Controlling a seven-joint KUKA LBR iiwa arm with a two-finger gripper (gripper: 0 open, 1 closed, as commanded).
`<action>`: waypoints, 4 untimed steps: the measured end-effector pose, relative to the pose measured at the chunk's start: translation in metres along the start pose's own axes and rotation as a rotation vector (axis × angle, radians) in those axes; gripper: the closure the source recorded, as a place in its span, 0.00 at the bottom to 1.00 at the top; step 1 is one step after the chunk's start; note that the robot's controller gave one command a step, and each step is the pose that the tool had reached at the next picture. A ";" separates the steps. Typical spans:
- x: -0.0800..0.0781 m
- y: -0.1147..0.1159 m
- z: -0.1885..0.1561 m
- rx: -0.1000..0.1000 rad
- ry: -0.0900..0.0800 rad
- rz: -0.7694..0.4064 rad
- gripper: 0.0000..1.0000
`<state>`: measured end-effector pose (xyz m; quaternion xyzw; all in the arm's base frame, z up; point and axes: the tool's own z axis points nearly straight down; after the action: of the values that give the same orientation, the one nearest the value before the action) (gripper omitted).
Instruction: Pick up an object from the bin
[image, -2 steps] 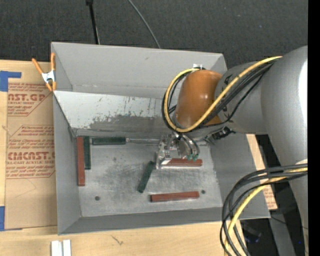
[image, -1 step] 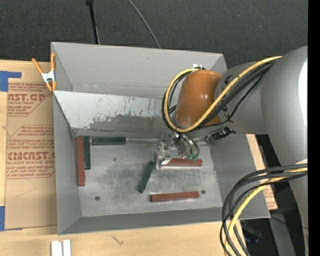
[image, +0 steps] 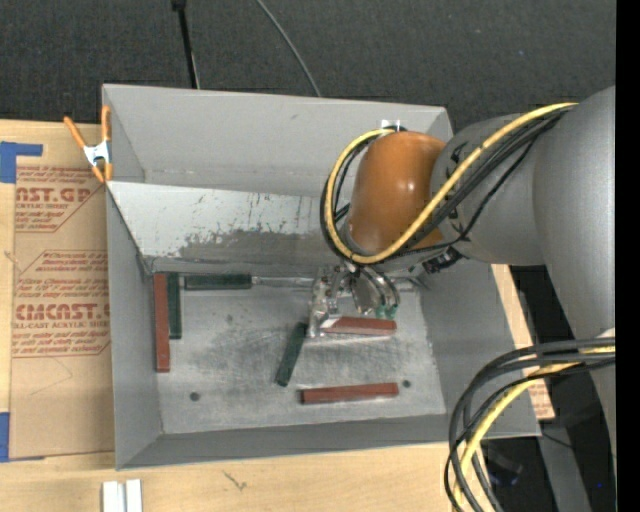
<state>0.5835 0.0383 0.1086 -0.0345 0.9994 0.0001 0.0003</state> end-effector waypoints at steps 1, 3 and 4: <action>0.006 -0.002 -0.007 0.000 -0.002 -0.050 1.00; 0.024 0.005 -0.065 -0.002 0.003 -0.093 1.00; 0.020 0.009 -0.064 0.000 -0.007 -0.100 1.00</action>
Offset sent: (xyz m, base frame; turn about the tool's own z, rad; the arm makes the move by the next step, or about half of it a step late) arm -0.0314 0.0070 0.0248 -0.1761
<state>0.5627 0.0456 0.1727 -0.0842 0.9964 0.0001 0.0038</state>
